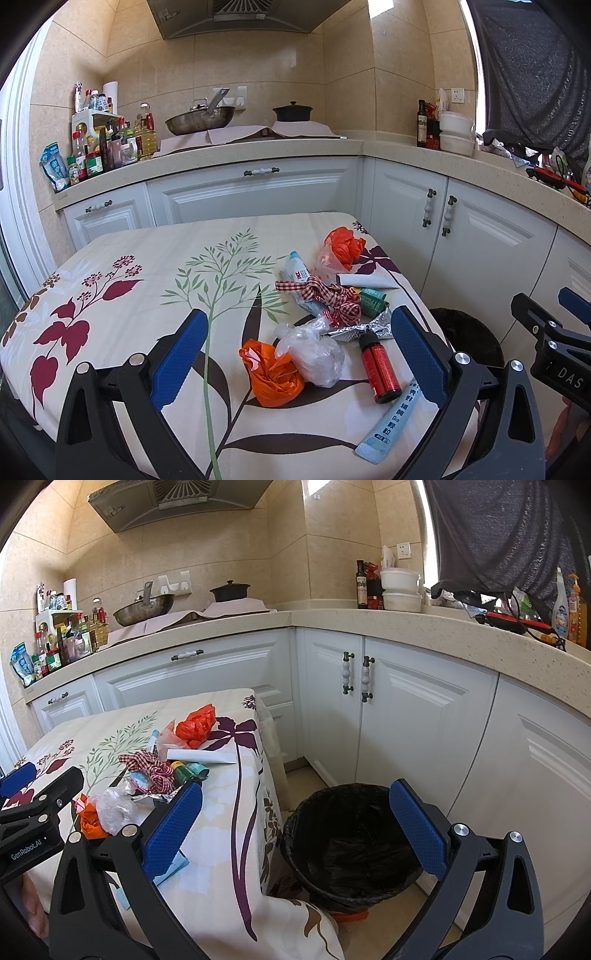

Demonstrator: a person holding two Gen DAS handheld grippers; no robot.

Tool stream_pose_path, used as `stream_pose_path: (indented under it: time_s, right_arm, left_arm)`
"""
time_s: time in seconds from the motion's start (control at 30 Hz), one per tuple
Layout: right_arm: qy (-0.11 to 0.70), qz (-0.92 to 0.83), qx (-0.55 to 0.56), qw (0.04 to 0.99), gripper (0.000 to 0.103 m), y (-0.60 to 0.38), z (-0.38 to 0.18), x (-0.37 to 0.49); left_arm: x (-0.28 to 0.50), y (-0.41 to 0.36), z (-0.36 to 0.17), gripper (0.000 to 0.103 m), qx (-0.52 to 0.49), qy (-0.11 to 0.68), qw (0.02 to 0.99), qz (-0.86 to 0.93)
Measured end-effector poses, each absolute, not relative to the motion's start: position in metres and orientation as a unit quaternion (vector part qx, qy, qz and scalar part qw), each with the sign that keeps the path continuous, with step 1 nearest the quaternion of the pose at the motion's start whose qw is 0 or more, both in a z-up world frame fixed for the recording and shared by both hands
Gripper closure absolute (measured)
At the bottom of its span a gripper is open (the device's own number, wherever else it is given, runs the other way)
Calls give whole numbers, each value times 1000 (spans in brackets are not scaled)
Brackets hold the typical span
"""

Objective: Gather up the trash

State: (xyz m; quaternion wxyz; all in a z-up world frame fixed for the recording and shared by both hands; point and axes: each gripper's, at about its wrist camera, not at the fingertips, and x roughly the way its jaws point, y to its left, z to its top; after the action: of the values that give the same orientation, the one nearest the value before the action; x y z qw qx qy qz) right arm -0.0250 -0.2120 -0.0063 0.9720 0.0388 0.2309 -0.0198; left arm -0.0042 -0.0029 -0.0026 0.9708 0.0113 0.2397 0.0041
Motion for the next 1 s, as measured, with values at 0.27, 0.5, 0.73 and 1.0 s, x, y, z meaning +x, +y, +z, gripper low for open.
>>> stream_pose_path:
  time_s: [0.27, 0.5, 0.73, 1.0]
  right_arm:
    - [231, -20, 40, 972, 4, -216, -11, -26]
    - [234, -17, 39, 971, 4, -216, -13, -26]
    - [253, 9, 30, 967, 4, -195, -20, -26]
    - [282, 60, 7, 957, 4, -143, -44, -29]
  left_arm:
    - [-4, -4, -5, 6, 12, 241, 971, 3]
    - [-4, -4, -7, 6, 15, 242, 970, 5]
    - [-4, 14, -17, 6, 19, 251, 967, 25]
    - [-9, 54, -32, 6, 18, 266, 962, 64]
